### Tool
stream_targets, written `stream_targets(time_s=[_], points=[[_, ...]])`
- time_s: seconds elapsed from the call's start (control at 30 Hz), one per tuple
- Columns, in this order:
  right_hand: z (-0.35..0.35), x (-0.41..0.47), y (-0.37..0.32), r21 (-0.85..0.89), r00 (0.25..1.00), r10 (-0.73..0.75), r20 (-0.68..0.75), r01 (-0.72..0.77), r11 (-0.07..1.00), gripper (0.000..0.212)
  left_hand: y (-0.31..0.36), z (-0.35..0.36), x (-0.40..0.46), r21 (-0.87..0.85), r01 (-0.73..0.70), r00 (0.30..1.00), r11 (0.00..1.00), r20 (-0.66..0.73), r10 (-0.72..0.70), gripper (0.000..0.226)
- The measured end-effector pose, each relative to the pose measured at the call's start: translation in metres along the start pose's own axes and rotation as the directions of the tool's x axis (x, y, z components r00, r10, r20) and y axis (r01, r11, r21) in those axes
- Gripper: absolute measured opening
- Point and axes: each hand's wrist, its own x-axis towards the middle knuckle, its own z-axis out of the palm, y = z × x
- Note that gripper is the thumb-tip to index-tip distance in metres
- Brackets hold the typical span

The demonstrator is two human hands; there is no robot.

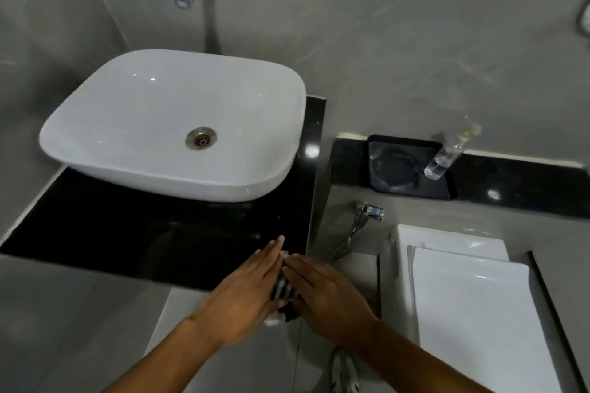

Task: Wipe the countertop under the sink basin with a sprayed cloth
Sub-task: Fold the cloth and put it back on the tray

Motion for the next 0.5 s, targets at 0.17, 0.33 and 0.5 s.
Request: stream_targets(time_s=[0.17, 0.33, 0.5], points=[[-0.022, 0.015, 0.089, 0.096, 0.993, 0.116, -0.021, -0.113, 0.989, 0.05, 0.009, -0.01, 0.1, 0.061, -0.016, 0.988, 0.998, -0.153, 0.025, 0.081], [-0.04, 0.022, 0.23, 0.079, 0.949, 0.308, -0.07, -0.303, 0.95, 0.047, 0.017, -0.006, 0.273, -0.03, -0.068, 0.983, 0.997, -0.176, 0.062, 0.07], [-0.016, 0.02, 0.347, -0.039, 0.855, 0.517, 0.029, -0.516, 0.856, 0.069, 0.028, 0.023, 0.404, 0.033, -0.028, 0.99, 0.999, -0.137, 0.032, 0.071]])
